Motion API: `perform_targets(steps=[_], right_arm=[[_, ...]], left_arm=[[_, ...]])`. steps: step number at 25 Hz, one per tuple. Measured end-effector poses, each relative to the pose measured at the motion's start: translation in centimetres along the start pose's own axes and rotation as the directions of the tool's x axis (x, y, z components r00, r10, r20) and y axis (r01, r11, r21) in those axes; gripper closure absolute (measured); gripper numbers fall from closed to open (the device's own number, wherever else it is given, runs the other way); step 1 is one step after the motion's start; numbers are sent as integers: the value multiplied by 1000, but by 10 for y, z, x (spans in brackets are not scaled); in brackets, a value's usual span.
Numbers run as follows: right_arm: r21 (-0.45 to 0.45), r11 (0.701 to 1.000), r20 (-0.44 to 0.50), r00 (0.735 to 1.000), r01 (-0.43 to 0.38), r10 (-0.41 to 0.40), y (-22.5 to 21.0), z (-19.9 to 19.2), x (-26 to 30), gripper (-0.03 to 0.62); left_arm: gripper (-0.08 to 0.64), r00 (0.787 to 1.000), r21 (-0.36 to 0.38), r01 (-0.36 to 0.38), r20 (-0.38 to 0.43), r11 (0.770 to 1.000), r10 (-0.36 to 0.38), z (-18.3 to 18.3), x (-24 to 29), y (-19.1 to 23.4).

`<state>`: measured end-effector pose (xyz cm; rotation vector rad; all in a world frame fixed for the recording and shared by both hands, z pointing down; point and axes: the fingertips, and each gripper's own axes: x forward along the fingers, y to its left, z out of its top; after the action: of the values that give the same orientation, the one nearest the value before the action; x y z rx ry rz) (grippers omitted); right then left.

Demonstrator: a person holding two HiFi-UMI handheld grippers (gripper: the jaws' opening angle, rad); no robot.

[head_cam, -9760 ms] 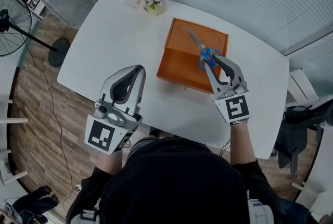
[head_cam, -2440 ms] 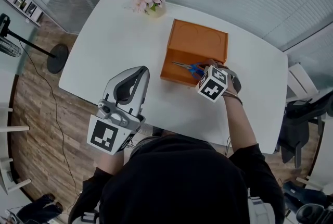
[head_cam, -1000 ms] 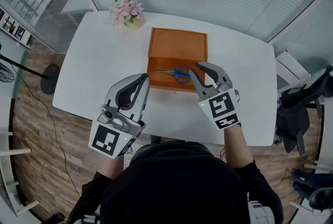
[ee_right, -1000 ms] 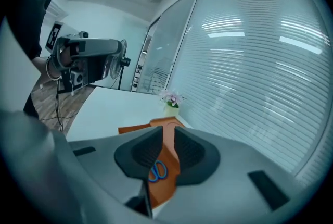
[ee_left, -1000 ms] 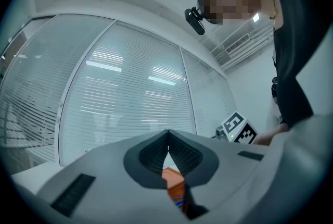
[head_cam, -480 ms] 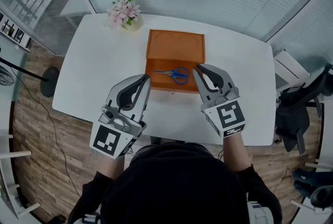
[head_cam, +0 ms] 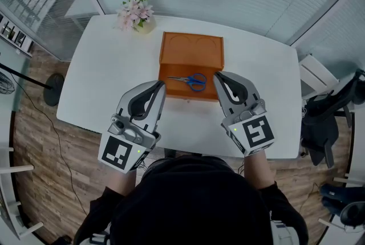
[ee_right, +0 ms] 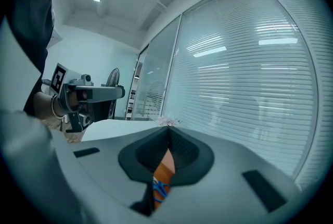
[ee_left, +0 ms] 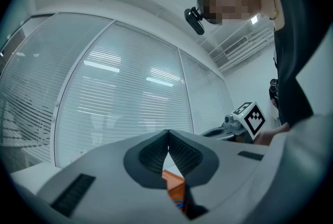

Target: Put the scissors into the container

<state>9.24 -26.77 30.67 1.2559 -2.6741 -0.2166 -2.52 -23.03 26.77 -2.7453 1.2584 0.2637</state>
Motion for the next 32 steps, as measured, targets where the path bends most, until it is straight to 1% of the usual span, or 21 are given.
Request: perform_targets(steps=[10,19,25,32], right_arm=[[27,1000,92,996,11,-13,1,22,-11,586],[31,999,104,994,20,-23,1,24,-14,586],[39,999,113,994,-2,-3,4,25,-14,586],[44,999,125,992,2,-7,2,28,-16,586]], left_arm=[[549,1000,4,8,7,1000,-8,3,0,-1],[549,1000,7,14,11,1000,-14,4,2,-2],[549,1000,7,14,11,1000,-14,5,2,-2],[549,1000,7,16,11,1000,-16,5,4,-2]])
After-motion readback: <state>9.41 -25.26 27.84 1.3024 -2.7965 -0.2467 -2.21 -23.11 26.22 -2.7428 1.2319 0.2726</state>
